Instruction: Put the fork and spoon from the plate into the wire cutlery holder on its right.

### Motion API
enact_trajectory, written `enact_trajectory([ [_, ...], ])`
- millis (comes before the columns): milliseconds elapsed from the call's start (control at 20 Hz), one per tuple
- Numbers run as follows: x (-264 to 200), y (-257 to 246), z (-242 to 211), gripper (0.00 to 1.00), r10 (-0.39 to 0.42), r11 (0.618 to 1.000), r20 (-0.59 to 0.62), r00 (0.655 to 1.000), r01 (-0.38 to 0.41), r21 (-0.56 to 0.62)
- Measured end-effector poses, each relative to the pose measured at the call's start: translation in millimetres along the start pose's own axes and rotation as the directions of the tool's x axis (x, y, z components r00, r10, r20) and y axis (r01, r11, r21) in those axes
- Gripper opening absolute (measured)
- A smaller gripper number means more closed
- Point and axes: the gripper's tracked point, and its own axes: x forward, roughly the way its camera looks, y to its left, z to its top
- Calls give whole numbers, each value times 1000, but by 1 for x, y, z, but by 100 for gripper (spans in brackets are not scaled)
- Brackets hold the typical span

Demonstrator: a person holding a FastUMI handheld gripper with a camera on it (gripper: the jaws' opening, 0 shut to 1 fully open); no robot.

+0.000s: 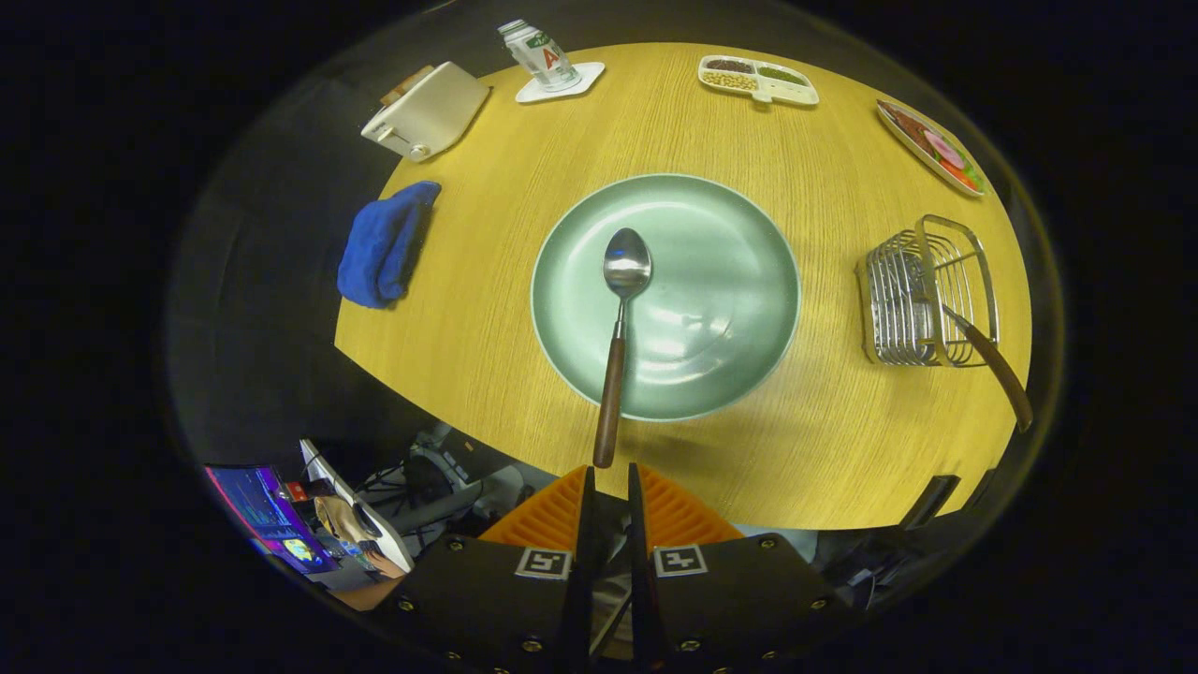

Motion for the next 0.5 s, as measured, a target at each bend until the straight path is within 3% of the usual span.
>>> enact_trajectory([
  [500, 38, 2, 8, 18, -36, 999, -42, 998, 37, 6],
])
